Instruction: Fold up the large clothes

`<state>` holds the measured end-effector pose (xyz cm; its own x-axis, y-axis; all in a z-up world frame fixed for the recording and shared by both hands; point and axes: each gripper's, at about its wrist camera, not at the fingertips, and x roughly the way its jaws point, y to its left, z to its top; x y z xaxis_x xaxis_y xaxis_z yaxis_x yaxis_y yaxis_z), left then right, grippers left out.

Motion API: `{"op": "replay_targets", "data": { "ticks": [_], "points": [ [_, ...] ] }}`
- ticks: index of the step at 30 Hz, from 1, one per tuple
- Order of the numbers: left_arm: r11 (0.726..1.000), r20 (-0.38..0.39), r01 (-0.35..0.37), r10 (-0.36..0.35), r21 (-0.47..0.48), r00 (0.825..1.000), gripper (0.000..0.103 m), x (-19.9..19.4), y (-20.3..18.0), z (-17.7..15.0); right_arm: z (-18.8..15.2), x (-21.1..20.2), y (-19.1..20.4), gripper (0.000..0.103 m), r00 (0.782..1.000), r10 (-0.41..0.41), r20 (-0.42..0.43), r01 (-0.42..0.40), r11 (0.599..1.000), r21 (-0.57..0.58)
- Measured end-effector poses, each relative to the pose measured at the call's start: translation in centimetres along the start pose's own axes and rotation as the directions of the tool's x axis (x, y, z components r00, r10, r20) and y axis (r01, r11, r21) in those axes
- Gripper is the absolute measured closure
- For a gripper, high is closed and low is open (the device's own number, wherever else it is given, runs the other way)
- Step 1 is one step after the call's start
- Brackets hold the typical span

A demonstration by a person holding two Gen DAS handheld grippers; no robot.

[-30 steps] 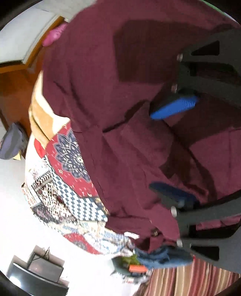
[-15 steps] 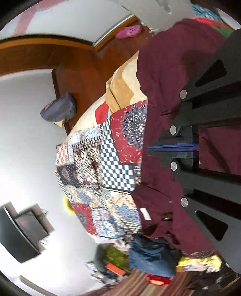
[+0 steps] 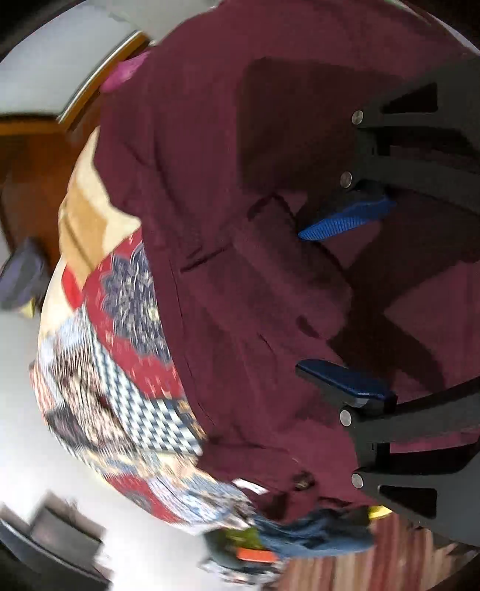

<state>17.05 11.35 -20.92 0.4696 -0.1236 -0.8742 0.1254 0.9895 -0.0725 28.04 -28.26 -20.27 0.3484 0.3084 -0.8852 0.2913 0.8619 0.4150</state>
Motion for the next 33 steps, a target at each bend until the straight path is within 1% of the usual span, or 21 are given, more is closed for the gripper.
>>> {"op": "replay_targets", "data": {
  "ticks": [1,2,4,6,7,8,9,10,11,13,16,18,21,23,25,26,27,28,29,31,33],
  "points": [
    [1.000,0.003,-0.001,0.001,0.007,1.000,0.065,0.1,-0.3,0.0,0.3,0.4,-0.1,0.041,1.000,-0.013,0.003,0.013,1.000,0.009],
    [1.000,0.005,-0.003,0.003,0.014,1.000,0.065,0.1,-0.4,0.0,0.5,0.5,-0.1,0.051,1.000,-0.017,0.010,0.017,1.000,0.011],
    [0.999,0.011,-0.008,0.007,0.033,1.000,0.065,0.1,-1.0,0.0,0.8,0.5,-0.1,0.066,0.998,-0.049,0.038,0.049,0.999,0.001],
    [0.999,0.014,-0.002,0.002,0.047,1.000,0.065,0.2,-1.4,0.0,0.9,-0.1,0.3,0.083,0.997,-0.046,0.063,0.048,0.998,-0.033],
    [0.999,0.014,0.001,-0.001,0.051,1.000,0.065,0.2,-1.6,0.0,1.0,-0.5,0.6,0.085,0.996,-0.041,0.079,0.046,0.997,-0.059],
    [0.998,0.015,0.006,-0.007,0.057,1.000,0.068,0.1,-1.7,0.0,1.0,-1.5,0.9,0.086,0.994,-0.029,0.108,0.038,0.995,-0.090],
    [0.998,0.019,0.007,-0.008,0.064,1.000,0.076,0.0,-1.9,0.0,1.0,-2.6,1.4,0.086,0.990,-0.016,0.142,0.034,0.992,-0.125],
    [0.997,0.020,0.007,-0.009,0.072,1.000,0.079,0.0,-2.0,0.0,1.1,-3.6,1.8,0.087,0.984,-0.004,0.176,0.031,0.988,-0.152],
    [0.996,0.020,0.011,-0.013,0.087,1.000,0.080,-0.2,-2.3,0.0,1.2,-5.2,2.3,0.087,0.975,0.008,0.221,0.034,0.982,-0.187],
    [0.995,0.024,0.026,-0.029,0.101,0.999,0.081,-0.5,-2.7,-0.1,1.3,-7.6,2.9,0.087,0.960,0.043,0.276,0.023,0.973,-0.231],
    [0.991,0.024,0.034,-0.037,0.132,0.999,0.081,-0.9,-3.7,-0.6,1.3,-9.1,3.0,0.087,0.947,0.049,0.316,0.043,0.960,-0.278],
    [0.988,0.009,0.044,-0.046,0.145,0.999,0.081,-0.9,-4.3,-0.9,1.0,-8.5,2.7,0.087,0.952,0.025,0.306,0.070,0.953,-0.295],
    [0.990,-0.006,0.067,-0.067,0.124,0.998,0.081,-1.1,-4.4,-1.0,0.7,-5.7,1.1,0.087,0.969,-0.030,0.245,0.099,0.957,-0.273],
    [0.991,-0.006,0.080,-0.079,0.106,0.997,0.081,-1.4,-4.3,-0.9,0.2,-4.2,-0.1,0.086,0.975,-0.058,0.213,0.114,0.958,-0.262],
    [0.993,-0.004,0.097,-0.097,0.070,0.995,0.076,-2.1,-3.9,-0.4,-0.3,-3.0,-1.3,0.084,0.981,-0.082,0.177,0.126,0.959,-0.253],
    [0.992,0.002,0.111,-0.111,0.051,0.994,0.072,-2.5,-3.7,-0.2,-0.5,-2.9,-1.5,0.081,0.981,-0.092,0.170,0.134,0.958,-0.252],
    [0.992,0.012,0.121,-0.121,0.035,0.993,0.068,-2.9,-3.5,0.0,-0.8,-2.9,-1.7,0.078,0.980,-0.106,0.167,0.147,0.956,-0.256],
    [0.993,0.025,0.120,-0.120,0.019,0.992,0.067,-3.3,-3.2,0.3,-1.1,-3.2,-1.8,0.072,0.978,-0.124,0.169,0.166,0.950,-0.264],
    [0.994,0.040,0.112,-0.113,0.006,0.993,0.065,-3.7,-3.0,0.7,-1.2,-3.7,-1.7,0.070,0.973,-0.147,0.177,0.191,0.944,-0.269],
    [0.995,0.062,0.098,-0.097,-0.015,0.993,0.065,-4.2,-2.5,1.3,-1.4,-4.7,-1.3,0.067,0.953,-0.218,0.210,0.274,0.915,-0.296],
    [0.996,0.079,0.079,-0.076,-0.034,0.994,0.064,-4.3,-1.9,2.0,-1.5,-5.8,-1.1,0.059,0.945,-0.227,0.236,0.298,0.897,-0.327]
  ]
}}
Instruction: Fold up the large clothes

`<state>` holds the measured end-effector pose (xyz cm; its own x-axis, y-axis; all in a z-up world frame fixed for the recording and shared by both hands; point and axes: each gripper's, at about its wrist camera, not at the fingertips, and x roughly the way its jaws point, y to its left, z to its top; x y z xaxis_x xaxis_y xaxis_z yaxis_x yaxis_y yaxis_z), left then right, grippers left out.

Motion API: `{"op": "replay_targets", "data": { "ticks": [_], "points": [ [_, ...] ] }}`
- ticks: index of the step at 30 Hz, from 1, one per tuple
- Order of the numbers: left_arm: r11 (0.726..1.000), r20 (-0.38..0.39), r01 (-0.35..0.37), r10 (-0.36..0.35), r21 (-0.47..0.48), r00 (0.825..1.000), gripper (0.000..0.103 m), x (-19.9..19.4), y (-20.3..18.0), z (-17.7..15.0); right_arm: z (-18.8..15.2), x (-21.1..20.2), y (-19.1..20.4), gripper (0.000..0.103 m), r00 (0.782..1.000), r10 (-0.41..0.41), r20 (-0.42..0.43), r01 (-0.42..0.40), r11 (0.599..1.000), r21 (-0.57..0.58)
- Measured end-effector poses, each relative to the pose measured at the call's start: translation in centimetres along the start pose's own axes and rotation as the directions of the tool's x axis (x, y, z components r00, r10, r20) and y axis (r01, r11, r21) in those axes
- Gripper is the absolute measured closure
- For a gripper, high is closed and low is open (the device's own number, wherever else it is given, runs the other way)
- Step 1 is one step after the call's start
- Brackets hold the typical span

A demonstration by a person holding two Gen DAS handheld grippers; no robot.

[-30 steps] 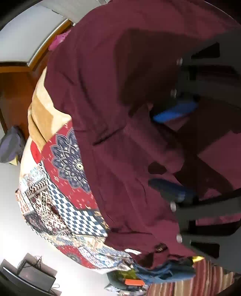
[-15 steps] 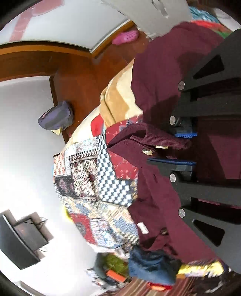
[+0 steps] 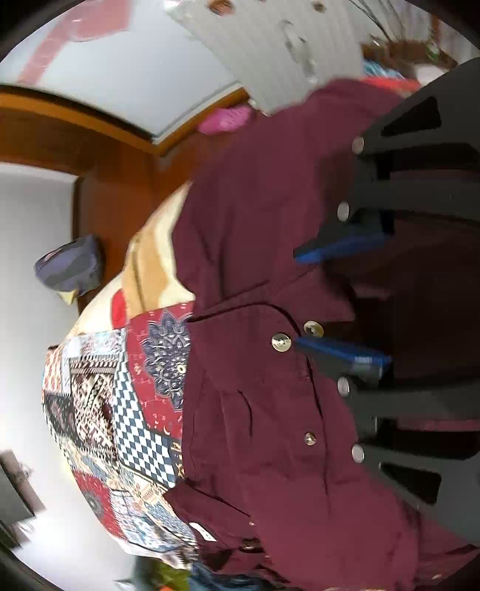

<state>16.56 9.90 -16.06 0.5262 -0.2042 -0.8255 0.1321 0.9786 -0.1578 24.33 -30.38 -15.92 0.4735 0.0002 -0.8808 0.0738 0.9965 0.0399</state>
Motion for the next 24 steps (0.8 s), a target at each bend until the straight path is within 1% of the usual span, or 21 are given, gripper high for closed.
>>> {"op": "replay_targets", "data": {
  "ticks": [2,3,5,9,10,11,13,15,16,17,18,19,21,22,24],
  "points": [
    [1.000,0.000,-0.031,0.031,-0.007,1.000,0.064,0.5,0.5,0.6,0.0,-1.6,-0.2,0.051,0.999,0.009,0.042,-0.008,1.000,-0.014],
    [0.999,-0.001,-0.045,0.045,-0.010,0.999,0.064,0.8,0.7,0.8,0.1,-2.3,-0.1,0.049,0.998,0.020,0.061,-0.019,1.000,-0.018],
    [0.998,-0.006,-0.065,0.065,-0.011,0.998,0.064,1.6,1.0,1.3,0.2,-3.8,0.5,0.042,0.995,0.051,0.089,-0.048,0.998,-0.035],
    [0.997,-0.036,-0.074,0.074,-0.009,0.997,0.064,3.5,0.8,1.5,0.4,-5.6,3.4,0.034,0.984,0.140,0.113,-0.128,0.986,-0.110],
    [0.997,-0.046,-0.072,0.071,-0.008,0.996,0.064,3.8,0.8,1.5,0.2,-5.6,4.4,0.029,0.980,0.168,0.105,-0.153,0.979,-0.136],
    [0.998,-0.060,-0.070,0.070,-0.006,0.996,0.061,4.3,0.6,1.3,0.3,-5.2,5.7,0.028,0.977,0.190,0.093,-0.174,0.972,-0.157],
    [0.998,-0.090,-0.067,0.066,-0.003,0.994,0.058,5.3,0.1,0.9,-0.1,-4.4,7.8,0.028,0.970,0.237,0.053,-0.222,0.955,-0.196],
    [0.998,-0.119,-0.066,0.066,0.006,0.991,0.055,6.2,-0.4,0.2,-0.6,-3.2,9.3,0.028,0.966,0.260,0.005,-0.253,0.944,-0.214],
    [0.997,-0.131,-0.073,0.074,0.016,0.989,0.054,6.4,-0.8,-0.2,-1.2,-2.2,10.3,0.028,0.961,0.274,-0.040,-0.276,0.934,-0.227],
    [0.996,-0.136,-0.081,0.084,0.024,0.987,0.049,6.6,-1.0,-0.5,-1.7,-1.6,10.9,0.028,0.956,0.284,-0.072,-0.293,0.927,-0.235],
    [0.995,-0.143,-0.098,0.102,0.038,0.984,0.044,6.7,-1.4,-1.0,-2.2,-0.9,11.3,0.028,0.953,0.287,-0.101,-0.304,0.921,-0.243],
    [0.994,-0.149,-0.102,0.107,0.042,0.983,0.041,6.8,-1.5,-1.3,-2.9,0.0,11.7,0.028,0.950,0.279,-0.140,-0.307,0.917,-0.256],
    [0.992,-0.152,-0.116,0.122,0.048,0.981,0.039,6.7,-1.8,-2.1,-4.0,0.7,12.0,0.028,0.950,0.255,-0.179,-0.297,0.913,-0.280],
    [0.992,-0.150,-0.119,0.125,0.049,0.981,0.039,6.6,-1.9,-2.3,-4.5,0.8,11.6,0.028,0.949,0.261,-0.176,-0.303,0.911,-0.281],
    [0.990,-0.146,-0.129,0.137,0.061,0.980,0.039,6.2,-2.3,-2.6,-4.8,0.3,10.8,0.024,0.949,0.269,-0.162,-0.304,0.915,-0.265]
  ]
}}
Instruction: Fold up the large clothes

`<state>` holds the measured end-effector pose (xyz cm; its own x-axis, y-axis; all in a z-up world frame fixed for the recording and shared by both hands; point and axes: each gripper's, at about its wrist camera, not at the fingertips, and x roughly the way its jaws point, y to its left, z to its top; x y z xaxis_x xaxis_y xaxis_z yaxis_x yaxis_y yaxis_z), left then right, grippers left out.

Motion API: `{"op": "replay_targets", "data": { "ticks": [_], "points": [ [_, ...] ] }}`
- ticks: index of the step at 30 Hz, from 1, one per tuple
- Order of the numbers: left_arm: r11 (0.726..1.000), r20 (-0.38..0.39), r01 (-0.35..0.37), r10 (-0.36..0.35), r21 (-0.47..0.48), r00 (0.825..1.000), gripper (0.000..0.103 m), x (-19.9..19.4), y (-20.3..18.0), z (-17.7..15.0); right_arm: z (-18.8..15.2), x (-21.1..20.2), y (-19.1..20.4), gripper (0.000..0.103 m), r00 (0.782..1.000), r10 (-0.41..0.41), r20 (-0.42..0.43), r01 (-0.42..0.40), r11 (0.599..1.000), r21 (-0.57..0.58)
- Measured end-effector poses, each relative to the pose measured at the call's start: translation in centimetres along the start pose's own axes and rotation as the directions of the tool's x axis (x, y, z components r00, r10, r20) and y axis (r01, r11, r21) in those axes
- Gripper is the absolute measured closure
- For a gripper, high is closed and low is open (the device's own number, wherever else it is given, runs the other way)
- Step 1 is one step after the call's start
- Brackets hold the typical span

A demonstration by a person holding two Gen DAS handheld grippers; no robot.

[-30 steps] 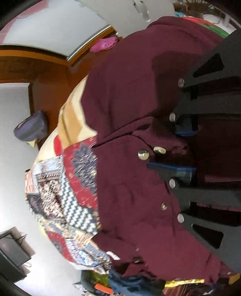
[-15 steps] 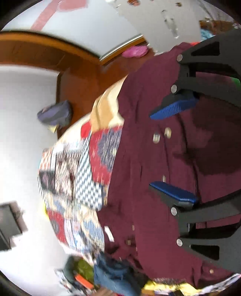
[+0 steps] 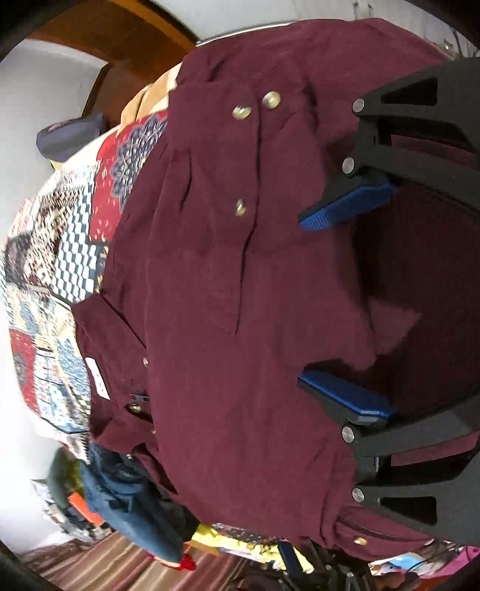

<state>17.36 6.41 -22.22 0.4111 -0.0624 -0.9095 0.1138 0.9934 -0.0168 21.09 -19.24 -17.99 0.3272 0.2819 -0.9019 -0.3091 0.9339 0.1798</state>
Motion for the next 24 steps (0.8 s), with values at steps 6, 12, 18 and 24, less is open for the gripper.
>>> {"op": "replay_targets", "data": {
  "ticks": [6,12,18,24],
  "points": [
    [1.000,0.021,0.010,-0.011,0.029,1.000,0.037,-1.5,-0.7,1.4,-1.2,-2.3,-2.6,0.023,1.000,-0.019,0.012,0.018,0.999,0.044],
    [1.000,0.074,0.005,-0.007,0.029,0.997,0.034,-2.3,-1.7,5.2,-1.8,-6.4,-6.5,0.023,0.992,-0.066,0.107,0.050,0.989,0.140],
    [0.999,0.136,-0.012,0.005,0.053,0.991,0.031,-2.8,-4.1,9.8,-2.7,-10.5,-12.3,0.023,0.969,-0.136,0.204,0.071,0.951,0.300],
    [0.998,0.158,0.030,-0.037,0.048,0.987,0.022,-1.7,-6.6,12.6,-4.5,-11.8,-18.6,0.023,0.958,-0.206,0.199,0.089,0.874,0.477]
  ]
}}
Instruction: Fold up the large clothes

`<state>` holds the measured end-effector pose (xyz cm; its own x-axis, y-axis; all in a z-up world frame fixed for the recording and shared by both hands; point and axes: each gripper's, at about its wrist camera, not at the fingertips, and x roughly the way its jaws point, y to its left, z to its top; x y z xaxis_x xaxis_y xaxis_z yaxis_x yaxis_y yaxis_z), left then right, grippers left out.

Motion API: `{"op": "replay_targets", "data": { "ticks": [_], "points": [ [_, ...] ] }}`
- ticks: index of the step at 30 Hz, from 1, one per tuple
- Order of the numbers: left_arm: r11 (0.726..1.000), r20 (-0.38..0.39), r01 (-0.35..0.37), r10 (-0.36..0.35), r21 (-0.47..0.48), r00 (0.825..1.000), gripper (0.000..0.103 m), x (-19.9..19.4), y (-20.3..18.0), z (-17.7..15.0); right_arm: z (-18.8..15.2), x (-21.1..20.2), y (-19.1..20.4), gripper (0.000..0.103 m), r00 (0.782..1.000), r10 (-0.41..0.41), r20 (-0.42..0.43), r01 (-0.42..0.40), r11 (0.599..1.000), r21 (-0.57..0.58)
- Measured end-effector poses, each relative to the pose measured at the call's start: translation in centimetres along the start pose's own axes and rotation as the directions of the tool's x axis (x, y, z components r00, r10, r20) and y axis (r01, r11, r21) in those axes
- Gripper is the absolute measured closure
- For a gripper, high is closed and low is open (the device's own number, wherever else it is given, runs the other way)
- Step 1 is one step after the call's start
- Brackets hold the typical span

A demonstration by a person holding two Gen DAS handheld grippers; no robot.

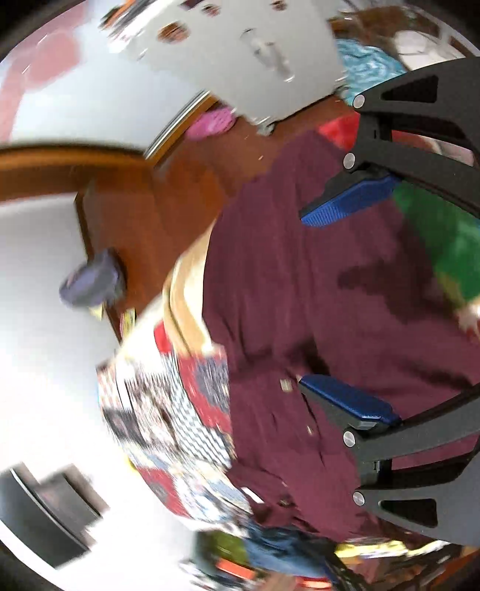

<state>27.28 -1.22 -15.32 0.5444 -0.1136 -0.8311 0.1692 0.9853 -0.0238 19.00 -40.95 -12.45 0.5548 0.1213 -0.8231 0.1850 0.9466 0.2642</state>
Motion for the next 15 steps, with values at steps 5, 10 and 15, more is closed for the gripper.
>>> {"op": "replay_targets", "data": {
  "ticks": [5,10,15],
  "points": [
    [0.999,-0.038,0.040,-0.039,0.006,0.998,0.022,2.4,-2.1,0.5,-1.0,2.3,-4.7,0.023,0.997,-0.029,-0.066,0.039,0.988,0.150],
    [0.997,-0.088,0.072,-0.071,0.011,0.994,0.022,4.7,-3.7,0.2,-3.3,4.9,-8.9,0.023,0.988,0.010,-0.153,0.042,0.943,0.331],
    [0.996,-0.125,0.088,-0.087,0.004,0.988,0.022,6.2,-4.2,-0.2,-3.9,6.1,-11.2,0.022,0.987,0.072,-0.144,-0.001,0.896,0.444]
  ]
}}
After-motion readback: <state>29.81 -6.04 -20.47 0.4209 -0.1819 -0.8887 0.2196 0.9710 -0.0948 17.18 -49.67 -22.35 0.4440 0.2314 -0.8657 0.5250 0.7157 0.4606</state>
